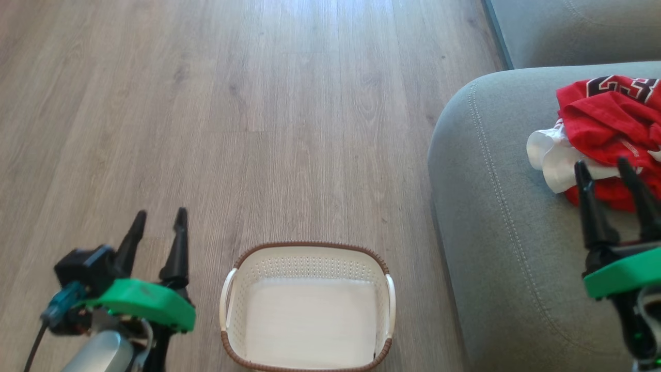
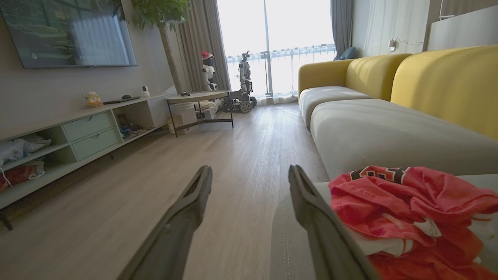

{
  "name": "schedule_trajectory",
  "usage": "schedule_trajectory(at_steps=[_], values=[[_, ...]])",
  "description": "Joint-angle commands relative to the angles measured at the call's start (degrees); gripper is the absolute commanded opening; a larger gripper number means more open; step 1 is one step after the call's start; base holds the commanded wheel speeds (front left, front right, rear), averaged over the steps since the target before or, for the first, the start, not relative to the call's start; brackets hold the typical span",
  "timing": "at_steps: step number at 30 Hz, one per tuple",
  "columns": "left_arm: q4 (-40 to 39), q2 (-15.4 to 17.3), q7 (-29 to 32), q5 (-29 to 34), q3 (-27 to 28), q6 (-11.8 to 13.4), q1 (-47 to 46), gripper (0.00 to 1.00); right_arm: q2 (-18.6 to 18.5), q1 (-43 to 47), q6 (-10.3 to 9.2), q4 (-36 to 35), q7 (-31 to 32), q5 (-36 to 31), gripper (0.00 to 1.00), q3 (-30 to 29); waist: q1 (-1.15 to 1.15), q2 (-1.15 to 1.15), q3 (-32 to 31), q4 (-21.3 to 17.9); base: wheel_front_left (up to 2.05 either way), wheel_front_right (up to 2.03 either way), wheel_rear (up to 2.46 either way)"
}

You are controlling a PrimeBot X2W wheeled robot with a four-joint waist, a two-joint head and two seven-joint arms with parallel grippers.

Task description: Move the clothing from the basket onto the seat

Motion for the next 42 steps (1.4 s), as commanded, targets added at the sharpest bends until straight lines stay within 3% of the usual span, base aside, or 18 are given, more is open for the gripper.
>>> schedule_trajectory(at_steps=[1,6,19,42], values=[[-2.71,0.9,-0.7,1.17,4.56,0.6,-1.46,1.0,0.13,-0.26,0.41,-2.5,-0.99,-0.71,1.0,0.22,0.0,0.0,-0.09,-0.02,0.0,0.0,0.0],[-4.68,-0.94,-0.72,2.88,9.37,-1.07,2.47,1.0,3.74,2.47,0.41,-2.91,-2.61,-0.77,1.0,0.45,0.0,0.0,-0.08,0.02,0.0,0.0,0.0],[-5.02,-5.45,-0.73,13.6,14.63,-3.71,9.04,1.0,6.84,5.78,0.41,-1.13,-8.92,-4.62,1.0,5.0,0.0,0.0,0.08,0.05,0.0,0.0,0.0],[-3.97,-10.67,-0.73,19.32,20.27,-8.62,11.61,1.0,7.53,6.21,0.41,0.1,-10.07,-6.71,1.0,5.77,0.0,0.0,-0.44,0.2,0.0,0.0,0.0]])
